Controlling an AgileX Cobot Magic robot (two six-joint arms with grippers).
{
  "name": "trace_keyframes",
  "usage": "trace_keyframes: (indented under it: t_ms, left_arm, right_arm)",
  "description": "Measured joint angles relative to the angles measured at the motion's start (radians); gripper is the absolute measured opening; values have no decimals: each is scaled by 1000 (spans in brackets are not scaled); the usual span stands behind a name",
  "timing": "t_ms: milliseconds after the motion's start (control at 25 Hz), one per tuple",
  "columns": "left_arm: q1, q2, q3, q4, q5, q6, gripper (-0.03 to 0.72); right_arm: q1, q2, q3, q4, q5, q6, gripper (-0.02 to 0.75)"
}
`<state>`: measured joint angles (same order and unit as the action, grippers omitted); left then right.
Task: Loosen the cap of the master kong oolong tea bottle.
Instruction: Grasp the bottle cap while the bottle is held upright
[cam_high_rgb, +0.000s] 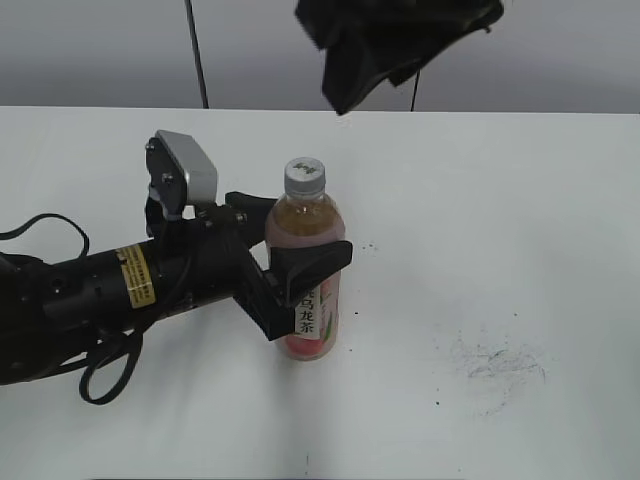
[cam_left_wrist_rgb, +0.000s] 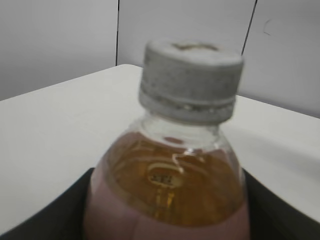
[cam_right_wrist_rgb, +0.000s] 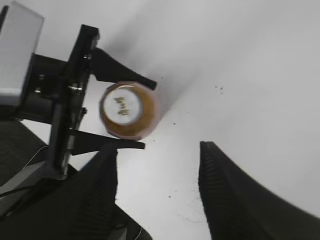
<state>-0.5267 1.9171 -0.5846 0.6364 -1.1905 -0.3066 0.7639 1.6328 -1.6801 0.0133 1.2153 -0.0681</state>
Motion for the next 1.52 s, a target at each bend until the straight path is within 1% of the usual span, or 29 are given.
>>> trace_keyframes:
  t_ms: [120, 240, 320, 480, 600, 1040, 1520]
  left_arm:
    - [0, 0, 0, 0, 0, 0, 449]
    - [0, 0, 0, 0, -1, 0, 449]
    - [0, 0, 0, 0, -2, 0, 449]
    - [0, 0, 0, 0, -2, 0, 449]
    - [0, 0, 0, 0, -2, 0, 449]
    - [0, 0, 0, 1, -2, 0, 449]
    - [0, 0, 0, 1, -2, 0, 449]
  right_arm:
    - [36, 23, -10, -13, 3, 79, 396]
    - [39, 51, -11, -13, 3, 112, 396]
    - [39, 74, -11, -13, 3, 117, 396]
    - [39, 120, -11, 45, 3, 120, 396]
    - [39, 146, -12, 62, 3, 124, 400]
    - [39, 218, -90, 60, 5, 158, 411]
    - [38, 241, -92, 38, 6, 181, 414]
